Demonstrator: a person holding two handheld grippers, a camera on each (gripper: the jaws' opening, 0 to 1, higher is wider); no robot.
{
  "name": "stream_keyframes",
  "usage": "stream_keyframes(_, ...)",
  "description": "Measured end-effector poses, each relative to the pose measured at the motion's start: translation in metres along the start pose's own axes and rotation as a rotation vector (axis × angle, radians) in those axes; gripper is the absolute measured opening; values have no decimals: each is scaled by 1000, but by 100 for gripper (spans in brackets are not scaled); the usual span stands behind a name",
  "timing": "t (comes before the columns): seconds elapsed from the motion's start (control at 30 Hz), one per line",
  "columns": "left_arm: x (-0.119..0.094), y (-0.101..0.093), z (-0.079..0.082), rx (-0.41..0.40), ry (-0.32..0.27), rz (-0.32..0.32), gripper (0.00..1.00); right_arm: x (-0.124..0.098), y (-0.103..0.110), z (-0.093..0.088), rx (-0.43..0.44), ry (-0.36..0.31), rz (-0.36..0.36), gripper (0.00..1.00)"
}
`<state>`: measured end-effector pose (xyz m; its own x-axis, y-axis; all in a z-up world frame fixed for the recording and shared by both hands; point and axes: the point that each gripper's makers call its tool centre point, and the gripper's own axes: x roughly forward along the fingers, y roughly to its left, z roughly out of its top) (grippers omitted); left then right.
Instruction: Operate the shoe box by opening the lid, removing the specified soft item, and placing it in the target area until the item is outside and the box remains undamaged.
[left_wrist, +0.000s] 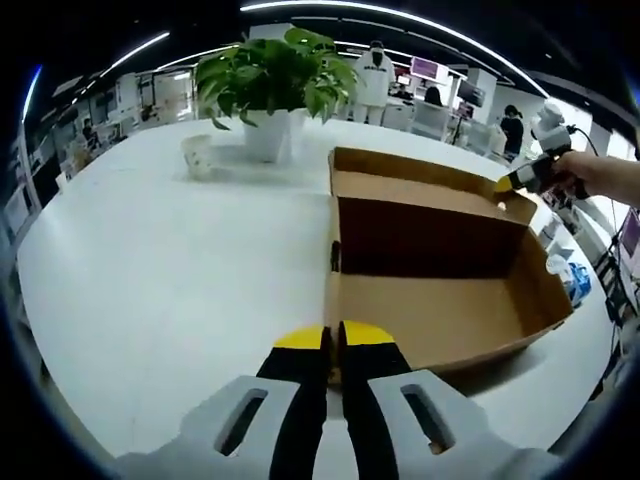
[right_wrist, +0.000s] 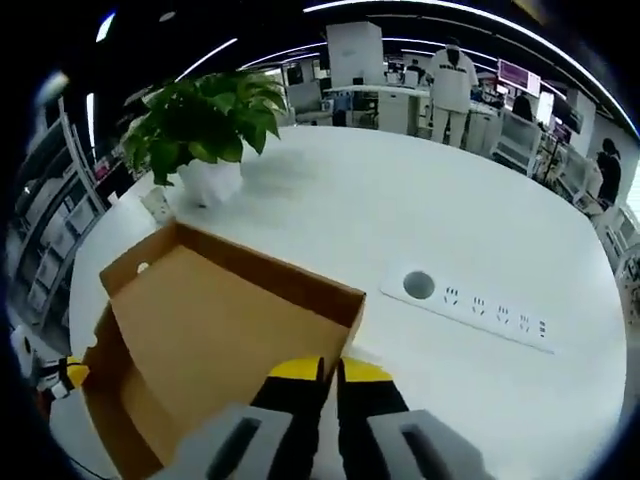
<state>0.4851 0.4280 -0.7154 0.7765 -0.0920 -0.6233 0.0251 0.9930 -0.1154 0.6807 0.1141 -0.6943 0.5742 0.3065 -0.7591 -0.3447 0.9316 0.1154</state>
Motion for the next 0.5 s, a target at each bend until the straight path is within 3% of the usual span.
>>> stream_keyframes(0.23, -1, 0, 0, -3, -2, -2, 2, -18, 1, 7, -51, -38, 14, 0)
stream_keyframes(0.5, -1, 0, 0, -15, -6, -5, 2, -30, 6, 12, -54, -78, 11, 0)
